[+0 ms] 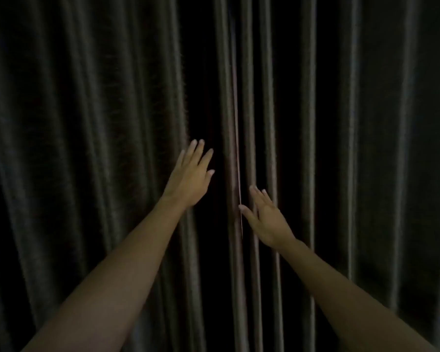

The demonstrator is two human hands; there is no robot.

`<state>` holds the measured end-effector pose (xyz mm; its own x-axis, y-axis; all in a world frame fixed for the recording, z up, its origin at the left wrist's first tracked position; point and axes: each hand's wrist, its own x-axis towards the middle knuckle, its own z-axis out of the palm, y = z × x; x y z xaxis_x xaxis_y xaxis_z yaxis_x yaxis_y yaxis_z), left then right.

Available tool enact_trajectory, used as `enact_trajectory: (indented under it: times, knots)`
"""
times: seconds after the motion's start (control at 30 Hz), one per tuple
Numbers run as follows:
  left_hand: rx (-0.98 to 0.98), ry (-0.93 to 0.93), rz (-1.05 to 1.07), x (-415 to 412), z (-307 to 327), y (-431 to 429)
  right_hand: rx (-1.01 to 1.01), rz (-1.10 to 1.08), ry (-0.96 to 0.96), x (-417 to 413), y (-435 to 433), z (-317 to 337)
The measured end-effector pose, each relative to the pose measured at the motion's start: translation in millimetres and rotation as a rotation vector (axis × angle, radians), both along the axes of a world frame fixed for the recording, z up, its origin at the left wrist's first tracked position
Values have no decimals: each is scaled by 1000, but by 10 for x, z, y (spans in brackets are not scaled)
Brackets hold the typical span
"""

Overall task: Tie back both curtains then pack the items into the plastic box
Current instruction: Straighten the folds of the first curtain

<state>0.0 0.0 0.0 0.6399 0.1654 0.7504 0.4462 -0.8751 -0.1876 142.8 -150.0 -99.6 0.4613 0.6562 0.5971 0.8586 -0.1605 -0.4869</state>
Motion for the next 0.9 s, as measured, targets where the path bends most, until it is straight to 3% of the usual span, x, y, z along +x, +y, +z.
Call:
enact_trajectory:
  times: [0.17, 0.3, 0.47, 0.57, 0.73, 0.9]
  knots:
    - [243, -86, -77, 530, 589, 105, 160, 98, -51, 154, 579, 366]
    - [438, -28, -23, 771, 925, 245, 213, 109, -81, 286, 947, 481]
    - [648, 201, 276, 919, 1091, 374, 284, 223, -127, 331, 1326, 377]
    - [526, 200, 423, 926, 1122, 549, 310, 225, -169, 339, 1633, 209]
    - [685, 271, 552, 839, 1123, 983, 343, 319, -180, 10, 2127, 103]
    - [438, 301, 683, 311, 1338, 1387, 456, 400, -127, -380, 2686, 221]
